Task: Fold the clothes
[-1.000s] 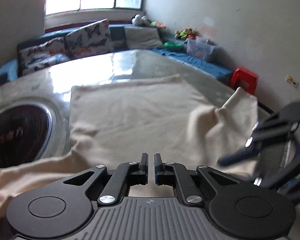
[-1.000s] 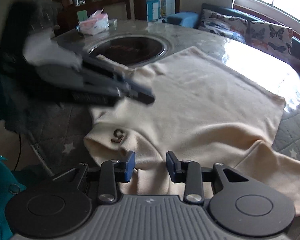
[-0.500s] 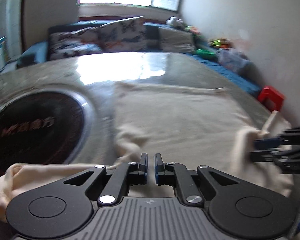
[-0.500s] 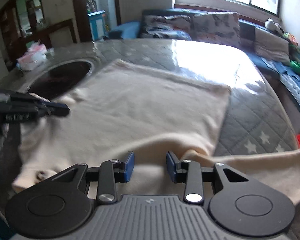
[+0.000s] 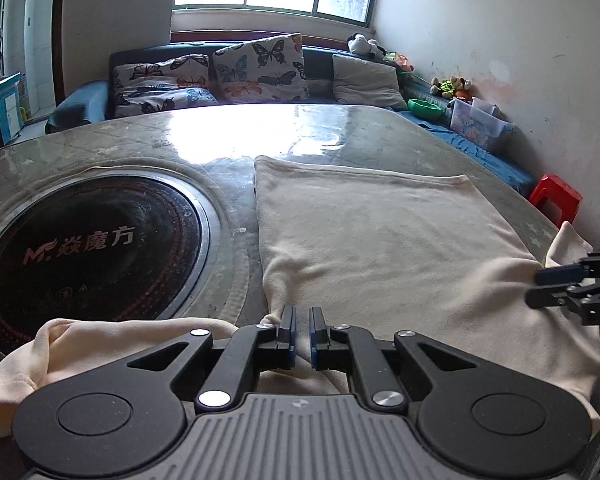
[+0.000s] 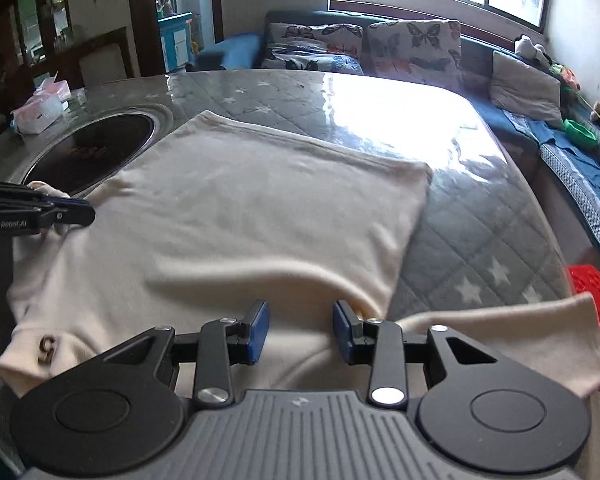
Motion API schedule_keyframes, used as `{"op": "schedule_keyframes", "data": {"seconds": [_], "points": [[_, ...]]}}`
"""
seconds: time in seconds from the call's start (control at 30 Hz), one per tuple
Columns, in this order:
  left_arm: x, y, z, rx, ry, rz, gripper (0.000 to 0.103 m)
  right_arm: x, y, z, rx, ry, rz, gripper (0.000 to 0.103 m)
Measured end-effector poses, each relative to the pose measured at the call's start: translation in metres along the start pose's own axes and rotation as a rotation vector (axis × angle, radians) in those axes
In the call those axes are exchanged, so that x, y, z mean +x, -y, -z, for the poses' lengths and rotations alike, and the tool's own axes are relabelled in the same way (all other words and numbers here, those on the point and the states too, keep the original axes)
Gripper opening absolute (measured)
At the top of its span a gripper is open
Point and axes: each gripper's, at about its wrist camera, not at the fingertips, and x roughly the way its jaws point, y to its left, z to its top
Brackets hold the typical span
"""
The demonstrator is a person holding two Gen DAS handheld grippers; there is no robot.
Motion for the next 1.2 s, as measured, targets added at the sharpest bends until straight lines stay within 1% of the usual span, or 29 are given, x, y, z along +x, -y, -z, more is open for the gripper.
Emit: {"op": "schedule_keyframes", "data": {"seconds": [0.07,0.17,0.23,0.37,0.47,0.6,0.73,0.8,0.87,1.03,1.2], "points": [[0.001,0.001,0.000,0.002,0.001,-0.003,0.008,-0.005,0.002,0.006,0.003,-0.007,-0.001,0.035],[0.001,0.001,0.000,0.004,0.001,-0.003,0.008,-0.008,0.002,0.005,-0.004,-0.013,-0.013,0.035],[0.001,0.000,-0.002,0.005,-0.003,-0.002,0.008,-0.009,0.002,-0.002,-0.005,-0.004,-0.032,0.035],[0.003,-0.001,-0.005,0.009,-0.009,0.000,0.008,-0.005,0.005,-0.022,-0.012,0.027,-0.031,0.036],[0.004,-0.001,-0.005,0.012,-0.010,0.002,0.008,0.010,0.011,-0.035,-0.006,0.019,-0.027,0.036],[0.003,-0.002,-0.005,0.014,-0.010,0.006,0.008,0.035,0.029,-0.048,0.024,-0.014,0.016,0.035],[0.003,-0.002,-0.005,0.021,-0.007,0.005,0.008,0.048,0.048,-0.064,0.066,0.010,0.041,0.034],[0.003,-0.001,-0.004,0.025,-0.005,0.002,0.008,0.059,0.055,-0.073,0.083,0.007,0.045,0.033],[0.003,-0.002,-0.004,0.022,-0.003,0.002,0.008,0.069,0.058,-0.083,0.085,0.005,0.044,0.033],[0.004,0.000,-0.004,0.022,0.002,-0.007,0.009,0.093,0.063,-0.104,0.067,0.013,0.089,0.034],[0.005,-0.001,-0.003,0.018,0.013,-0.016,0.010,0.115,0.066,-0.123,0.042,0.015,0.095,0.034]]}}
